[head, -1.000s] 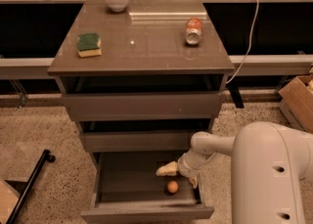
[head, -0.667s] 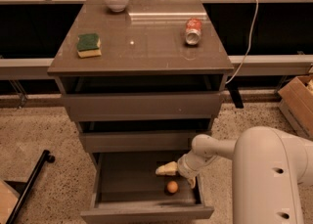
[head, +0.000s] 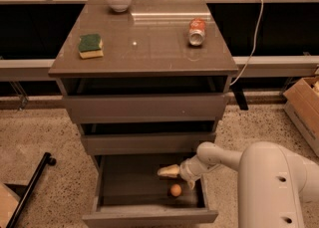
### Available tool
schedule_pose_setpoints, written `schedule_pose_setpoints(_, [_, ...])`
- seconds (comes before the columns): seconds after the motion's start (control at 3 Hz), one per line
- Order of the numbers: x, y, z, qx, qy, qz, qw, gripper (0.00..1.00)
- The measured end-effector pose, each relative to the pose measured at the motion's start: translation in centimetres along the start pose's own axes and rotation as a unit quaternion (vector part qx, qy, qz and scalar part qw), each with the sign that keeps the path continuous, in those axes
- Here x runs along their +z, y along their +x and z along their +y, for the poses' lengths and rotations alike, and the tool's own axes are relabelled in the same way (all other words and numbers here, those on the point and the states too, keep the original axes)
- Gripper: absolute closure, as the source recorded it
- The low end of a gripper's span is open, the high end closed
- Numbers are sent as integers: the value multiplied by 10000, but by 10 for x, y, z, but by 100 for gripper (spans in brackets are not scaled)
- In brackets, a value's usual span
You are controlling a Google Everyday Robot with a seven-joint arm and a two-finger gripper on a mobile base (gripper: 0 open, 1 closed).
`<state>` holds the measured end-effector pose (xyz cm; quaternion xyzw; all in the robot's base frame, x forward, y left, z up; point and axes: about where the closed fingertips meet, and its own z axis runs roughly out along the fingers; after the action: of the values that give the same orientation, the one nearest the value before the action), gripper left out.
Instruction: Pick orange from bottom drawer and place on counter
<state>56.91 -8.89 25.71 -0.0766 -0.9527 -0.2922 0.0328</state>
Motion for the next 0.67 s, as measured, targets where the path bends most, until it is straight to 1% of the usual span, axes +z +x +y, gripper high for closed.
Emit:
schedule_pose_setpoints(0.33, [21, -12, -14, 160, -136, -98, 9997, 0])
schedule_pose_setpoints(0.67, [41, -23, -29, 344, -285, -124, 9989, 0])
